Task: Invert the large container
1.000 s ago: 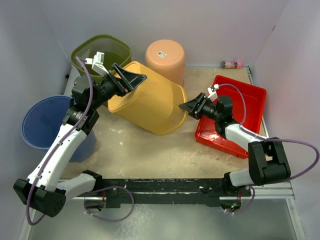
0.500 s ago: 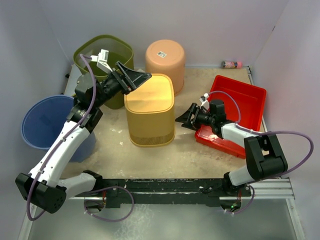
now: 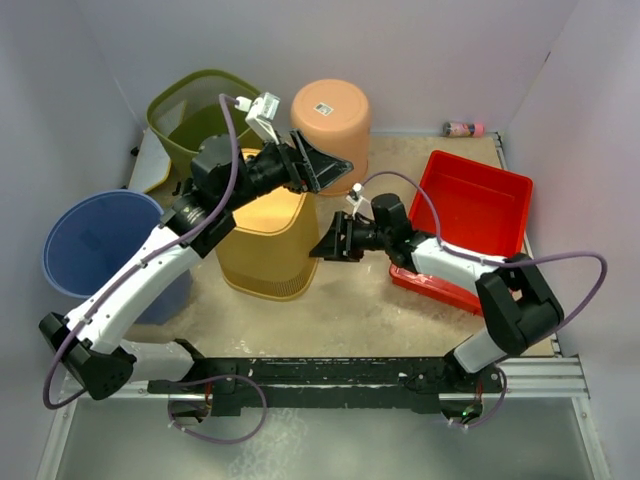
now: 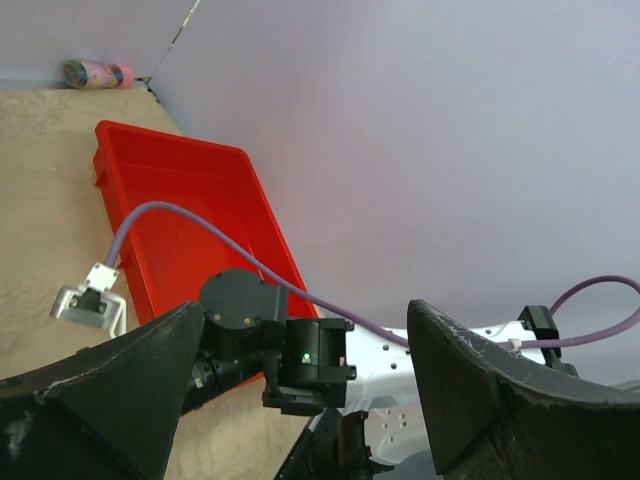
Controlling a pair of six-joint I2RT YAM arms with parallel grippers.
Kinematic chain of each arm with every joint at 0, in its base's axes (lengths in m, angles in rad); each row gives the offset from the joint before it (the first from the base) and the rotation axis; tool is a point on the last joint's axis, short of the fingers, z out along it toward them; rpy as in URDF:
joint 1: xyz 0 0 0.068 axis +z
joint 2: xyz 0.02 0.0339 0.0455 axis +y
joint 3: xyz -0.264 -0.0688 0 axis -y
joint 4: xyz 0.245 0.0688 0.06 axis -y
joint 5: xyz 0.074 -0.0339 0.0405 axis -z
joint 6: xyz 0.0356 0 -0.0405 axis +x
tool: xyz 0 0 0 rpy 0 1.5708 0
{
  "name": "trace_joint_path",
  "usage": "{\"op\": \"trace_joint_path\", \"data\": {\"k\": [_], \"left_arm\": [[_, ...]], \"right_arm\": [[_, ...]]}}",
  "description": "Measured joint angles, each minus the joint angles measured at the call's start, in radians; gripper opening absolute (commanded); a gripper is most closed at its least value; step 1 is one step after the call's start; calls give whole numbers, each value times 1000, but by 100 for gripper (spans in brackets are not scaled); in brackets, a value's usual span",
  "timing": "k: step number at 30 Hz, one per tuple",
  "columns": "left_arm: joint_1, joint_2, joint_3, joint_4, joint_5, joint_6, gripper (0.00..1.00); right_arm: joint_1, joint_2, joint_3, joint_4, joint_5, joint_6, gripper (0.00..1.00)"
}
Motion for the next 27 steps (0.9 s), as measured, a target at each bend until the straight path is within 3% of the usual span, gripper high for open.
{"op": "trace_joint_path", "data": {"k": [3, 7, 13, 21, 27], "left_arm": [[-19, 29, 13, -1, -6, 15, 80], [-68, 75, 24, -18, -18, 47, 80], [-172, 192, 100, -119, -105, 150, 80], [-257, 235, 76, -236, -285, 266, 80], [-269, 196, -6, -268, -381, 279, 81]], "right_arm": [[-11, -37, 19, -126, 44, -76, 70], [-122, -163, 74, -361, 213, -191, 74], [-313, -292, 156, -606, 591, -283, 75], [-301, -42, 336, -760, 756, -298, 71], [-301, 160, 461, -818, 854, -275, 58]]}}
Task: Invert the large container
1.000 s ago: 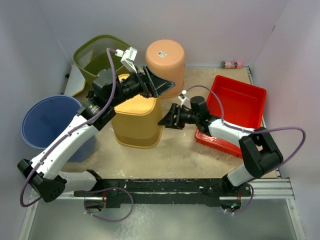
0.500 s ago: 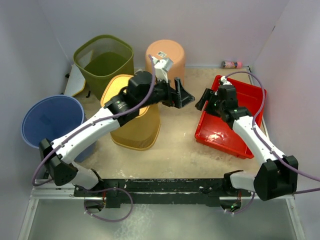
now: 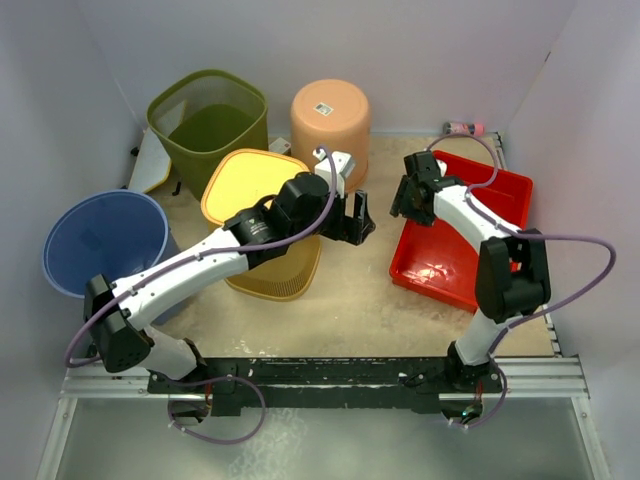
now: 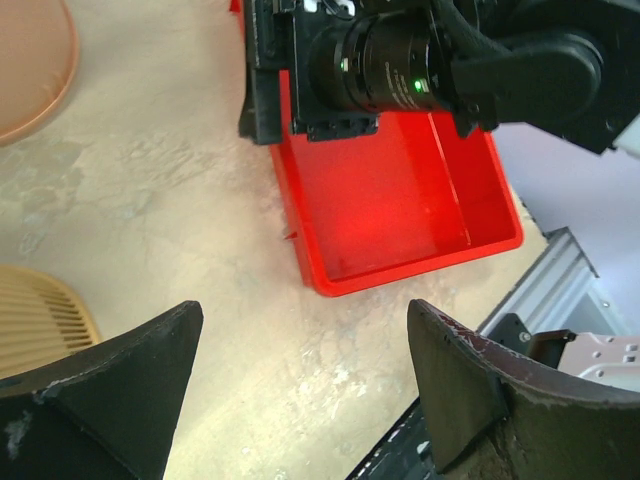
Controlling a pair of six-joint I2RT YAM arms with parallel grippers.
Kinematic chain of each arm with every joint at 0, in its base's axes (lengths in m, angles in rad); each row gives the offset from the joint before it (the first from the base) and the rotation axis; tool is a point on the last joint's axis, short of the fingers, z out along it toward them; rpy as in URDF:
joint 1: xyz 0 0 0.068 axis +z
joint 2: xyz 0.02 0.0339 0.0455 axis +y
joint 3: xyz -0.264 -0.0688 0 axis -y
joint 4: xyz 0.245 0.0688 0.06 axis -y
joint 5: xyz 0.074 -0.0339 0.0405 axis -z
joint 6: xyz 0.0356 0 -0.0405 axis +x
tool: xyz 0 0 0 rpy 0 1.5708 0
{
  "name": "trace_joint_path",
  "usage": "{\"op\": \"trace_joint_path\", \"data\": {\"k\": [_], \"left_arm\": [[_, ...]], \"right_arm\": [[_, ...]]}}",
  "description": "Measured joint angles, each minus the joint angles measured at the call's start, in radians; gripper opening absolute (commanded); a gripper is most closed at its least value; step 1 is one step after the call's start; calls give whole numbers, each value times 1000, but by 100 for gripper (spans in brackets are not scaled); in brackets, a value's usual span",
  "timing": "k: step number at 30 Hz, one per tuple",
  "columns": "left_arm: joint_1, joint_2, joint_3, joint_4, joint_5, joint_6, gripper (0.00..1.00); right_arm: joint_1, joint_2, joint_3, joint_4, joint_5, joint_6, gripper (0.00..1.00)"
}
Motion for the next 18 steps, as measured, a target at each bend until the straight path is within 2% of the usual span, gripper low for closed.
{"op": "trace_joint_path", "data": {"k": [6, 13, 15, 18], "left_arm": [[-8, -20, -27, -1, -29, 0, 80], [-8, -29, -47, 6, -40, 7, 81], [-8, -32, -54, 5, -42, 7, 81], [-9, -35, -59, 5, -44, 7, 81]], "right_arm": [[0, 45, 1, -12, 22, 22, 37], [0, 50, 5, -9, 2, 27, 36], [-1, 60, 7, -9, -3, 27, 29], [-3, 79, 9, -9, -12, 29, 12]]}}
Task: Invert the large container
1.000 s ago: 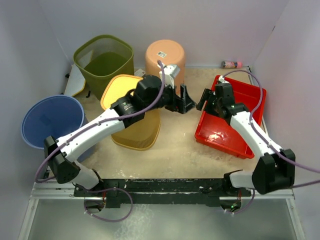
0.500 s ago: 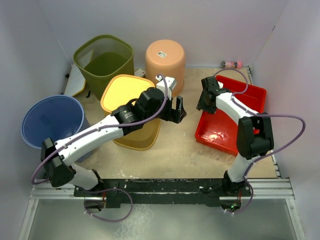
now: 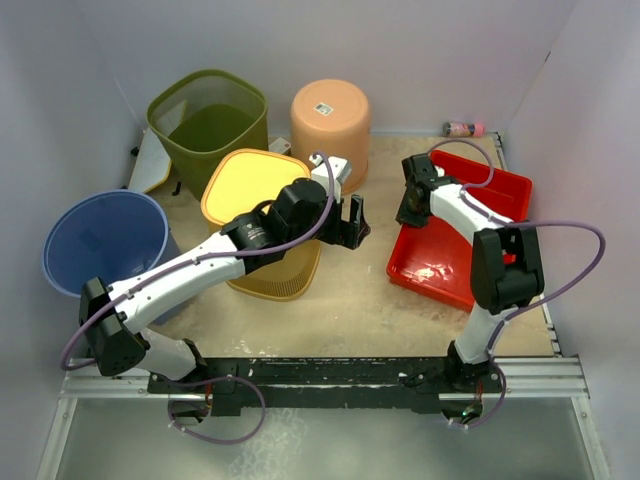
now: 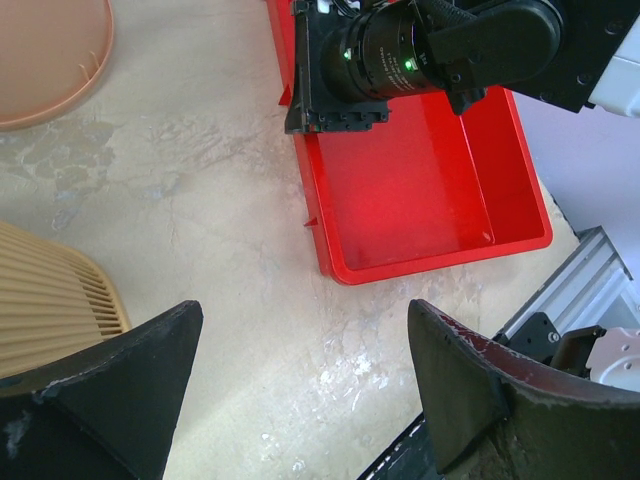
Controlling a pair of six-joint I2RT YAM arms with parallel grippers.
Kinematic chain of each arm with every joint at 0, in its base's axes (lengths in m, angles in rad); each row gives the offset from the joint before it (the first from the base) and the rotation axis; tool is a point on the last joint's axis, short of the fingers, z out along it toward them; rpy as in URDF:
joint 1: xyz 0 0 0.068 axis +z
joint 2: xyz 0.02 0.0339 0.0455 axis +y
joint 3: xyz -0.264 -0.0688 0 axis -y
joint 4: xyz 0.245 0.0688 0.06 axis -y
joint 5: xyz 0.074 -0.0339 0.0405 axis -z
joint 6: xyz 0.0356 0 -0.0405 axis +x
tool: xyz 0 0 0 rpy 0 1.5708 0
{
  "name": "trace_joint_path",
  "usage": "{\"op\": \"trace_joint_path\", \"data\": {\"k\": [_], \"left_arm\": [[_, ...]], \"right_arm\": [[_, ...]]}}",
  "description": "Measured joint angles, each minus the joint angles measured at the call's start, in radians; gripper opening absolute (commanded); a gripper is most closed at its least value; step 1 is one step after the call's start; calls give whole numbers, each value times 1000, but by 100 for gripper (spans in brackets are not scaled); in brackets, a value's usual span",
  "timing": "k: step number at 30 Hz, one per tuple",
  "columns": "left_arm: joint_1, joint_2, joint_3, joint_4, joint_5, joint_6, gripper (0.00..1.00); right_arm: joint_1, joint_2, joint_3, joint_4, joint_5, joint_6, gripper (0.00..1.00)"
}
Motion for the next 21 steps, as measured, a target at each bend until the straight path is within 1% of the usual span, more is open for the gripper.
{"op": "trace_joint_path", "data": {"k": [1, 2, 6, 9, 12, 16, 21], "left_arm": [[0, -1, 0, 0, 0, 0, 81], [-1, -3, 0, 0, -1, 0, 81], [-5, -13, 0, 0, -7, 0, 81], [-5, -21, 0, 1, -8, 0, 81], [-5, -27, -1, 6, -8, 0, 81], [-5, -32, -4, 10, -10, 0, 81], [-5, -47, -22, 24, -12, 1, 81]], "right_arm": [[0, 2, 0, 2, -3, 3, 4], [0, 0, 0, 1, -2, 6, 0], [0, -10, 0, -3, -21, 9, 0], [-2, -53, 0, -16, -70, 12, 0], [-3, -148, 0, -11, -153, 34, 0], [0, -297, 0, 37, -287, 101, 0], [1, -381, -6, 128, -421, 190, 0]]}}
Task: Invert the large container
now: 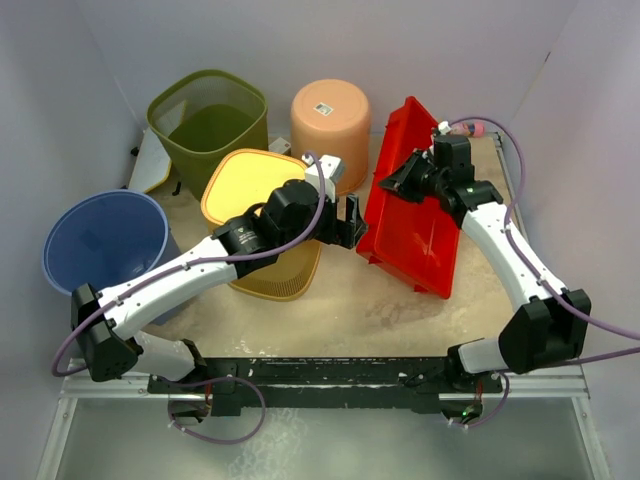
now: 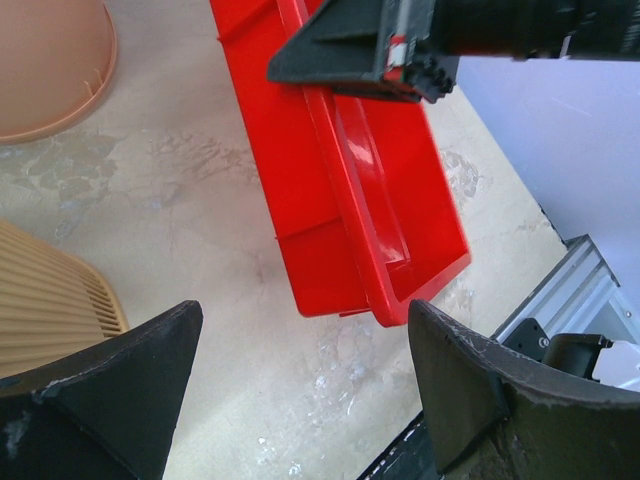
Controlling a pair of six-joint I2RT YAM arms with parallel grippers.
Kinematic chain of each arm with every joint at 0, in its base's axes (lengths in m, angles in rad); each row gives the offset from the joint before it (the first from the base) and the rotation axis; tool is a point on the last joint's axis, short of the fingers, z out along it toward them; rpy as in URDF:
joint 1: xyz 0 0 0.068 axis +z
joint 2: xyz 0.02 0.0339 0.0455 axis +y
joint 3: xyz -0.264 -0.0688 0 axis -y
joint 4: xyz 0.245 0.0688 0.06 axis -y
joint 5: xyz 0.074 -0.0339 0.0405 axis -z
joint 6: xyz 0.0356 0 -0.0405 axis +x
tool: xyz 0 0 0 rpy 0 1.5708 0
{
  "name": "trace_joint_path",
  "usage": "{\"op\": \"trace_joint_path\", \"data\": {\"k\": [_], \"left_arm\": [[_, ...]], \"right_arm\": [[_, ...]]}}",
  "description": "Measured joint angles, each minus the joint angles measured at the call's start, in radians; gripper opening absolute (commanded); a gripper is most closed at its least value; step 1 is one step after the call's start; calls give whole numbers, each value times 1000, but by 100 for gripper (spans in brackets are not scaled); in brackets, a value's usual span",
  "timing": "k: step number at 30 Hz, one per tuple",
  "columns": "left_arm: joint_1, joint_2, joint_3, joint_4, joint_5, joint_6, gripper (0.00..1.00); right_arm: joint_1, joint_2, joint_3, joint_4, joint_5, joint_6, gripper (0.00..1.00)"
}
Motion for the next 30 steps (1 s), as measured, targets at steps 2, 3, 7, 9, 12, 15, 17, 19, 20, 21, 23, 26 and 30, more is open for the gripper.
{"op": "trace_joint_path", "data": {"k": [2, 3, 7, 9, 12, 15, 17, 19, 20, 21, 23, 26, 30], "left_arm": [[0, -6, -5, 10, 0, 0, 81], [0, -9, -6, 13, 0, 0, 81], [0, -11, -7, 29, 0, 0, 81], [0, -11, -8, 31, 0, 0, 81], [0, -11, -10, 32, 0, 0, 81], [0, -11, -11, 33, 0, 0, 81], [0, -11, -11, 34, 0, 0, 81], [0, -11, -11, 34, -2, 0, 81], [0, -11, -11, 34, -2, 0, 81], [0, -11, -11, 34, -3, 0, 81], [0, -11, -11, 34, -3, 0, 81], [0, -11, -11, 35, -3, 0, 81], [0, -11, -11, 35, -3, 1, 81]], "right_arm": [[0, -13, -14, 48, -51, 30, 0], [0, -16, -22, 66, -71, 40, 0], [-4, -25, -67, 149, -153, 86, 0], [-13, -26, -99, 204, -197, 116, 0], [-30, -28, -145, 295, -251, 166, 0], [-49, -28, -185, 388, -292, 229, 0], [-53, -27, -209, 459, -319, 277, 0], [-53, -27, -227, 521, -343, 325, 0], [-53, -27, -234, 552, -359, 348, 0], [-53, -26, -243, 592, -376, 374, 0], [-52, -24, -253, 652, -405, 416, 0], [-55, -22, -276, 737, -440, 468, 0], [-89, -24, -327, 831, -476, 513, 0]]}}
